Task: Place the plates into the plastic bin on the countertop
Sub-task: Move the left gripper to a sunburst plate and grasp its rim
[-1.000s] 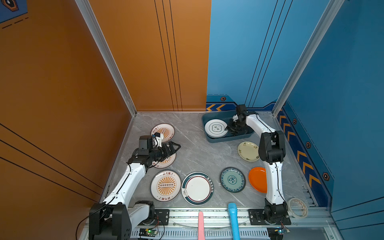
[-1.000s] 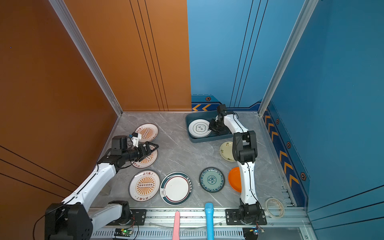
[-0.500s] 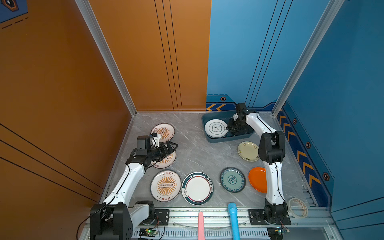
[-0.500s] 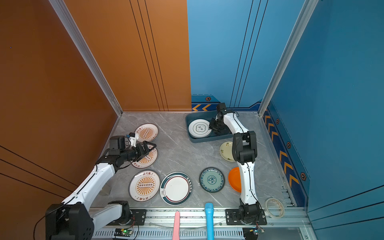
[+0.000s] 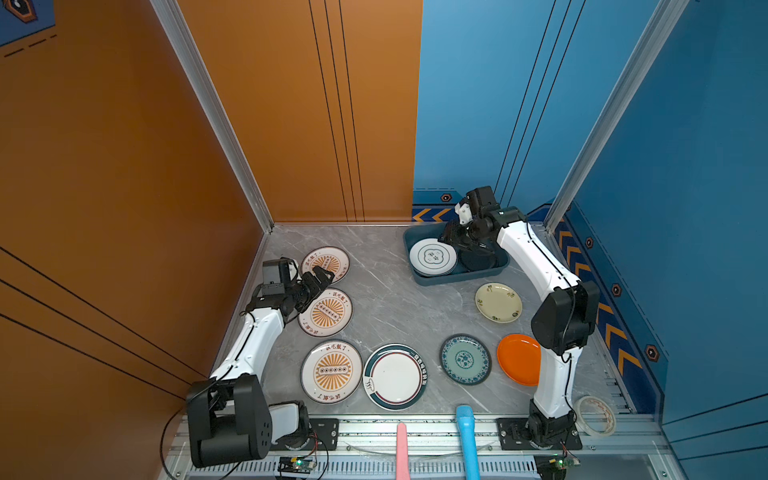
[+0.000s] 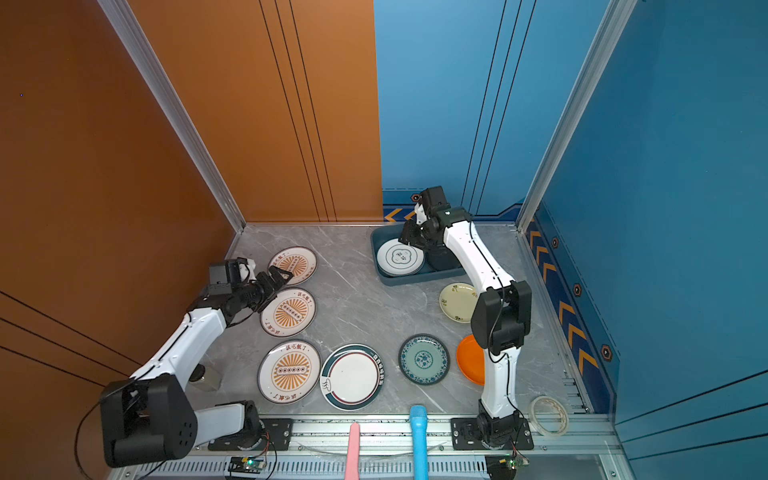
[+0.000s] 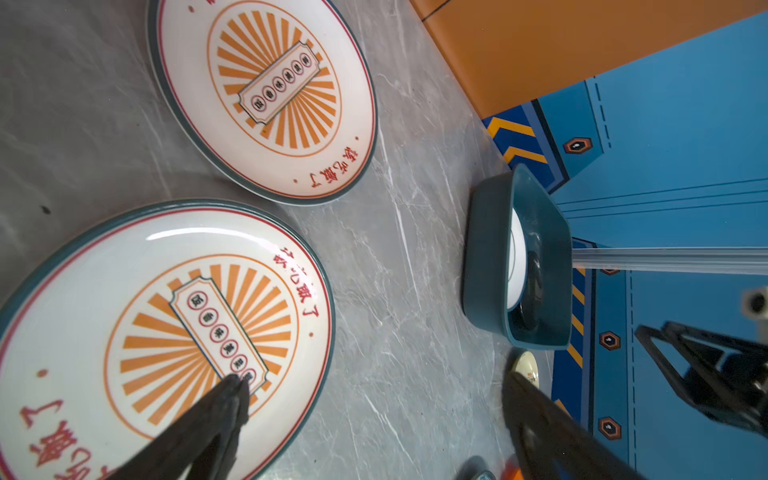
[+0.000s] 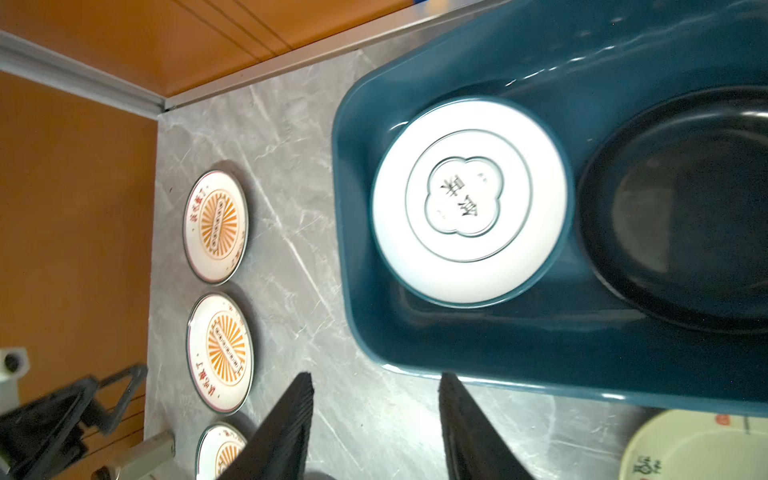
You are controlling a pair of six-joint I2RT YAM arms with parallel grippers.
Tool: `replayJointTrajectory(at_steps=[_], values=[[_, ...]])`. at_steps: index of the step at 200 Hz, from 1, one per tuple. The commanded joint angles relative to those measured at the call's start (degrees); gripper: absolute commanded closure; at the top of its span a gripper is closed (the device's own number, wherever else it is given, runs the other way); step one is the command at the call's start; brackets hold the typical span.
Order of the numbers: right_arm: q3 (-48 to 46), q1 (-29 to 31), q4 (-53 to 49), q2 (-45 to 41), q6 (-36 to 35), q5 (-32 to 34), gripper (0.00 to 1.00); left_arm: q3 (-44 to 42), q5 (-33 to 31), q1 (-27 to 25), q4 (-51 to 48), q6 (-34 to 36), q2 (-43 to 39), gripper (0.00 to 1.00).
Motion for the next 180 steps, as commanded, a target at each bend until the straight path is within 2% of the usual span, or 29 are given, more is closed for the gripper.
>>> replayJointTrajectory(at_steps=[1, 15, 66, 110, 162, 165, 180], values=[[-4.51, 1.56, 2.75, -2.79, -0.99, -2.04, 0.48, 2.58, -3.81, 1.62, 4.86, -0.63, 2.44, 0.02], [-6.32, 2.41, 3.76, -3.79, -0.99, -2.57, 0.48, 3.72, -4.70, 2.65, 5.55, 0.24, 4.80, 0.02], [-12.40, 3.05, 6.02, -5.62, -1.24, -3.57, 0.48, 7.63, -1.14, 7.32, 8.96, 1.88, 14.83, 0.00], [-15.12, 2.70, 7.39, -5.68, -1.39, -4.50, 0.48, 8.89, -0.57, 9.42, 10.69, 1.23, 20.34, 0.10], [-16.40, 2.62, 8.68, -5.47, -0.80, -5.79, 0.48, 10.24, -0.10, 9.79, 13.47, 0.12, 25.33, 0.13], [-16.43, 2.61, 8.68, -5.48, -0.81, -5.79, 0.48, 10.25, -0.11, 9.79, 13.74, -0.09, 25.51, 0.17], [-17.03, 2.61, 8.90, -5.60, -0.82, -6.05, 0.48, 10.45, -0.21, 9.69, 15.00, -0.72, 26.64, 0.19]])
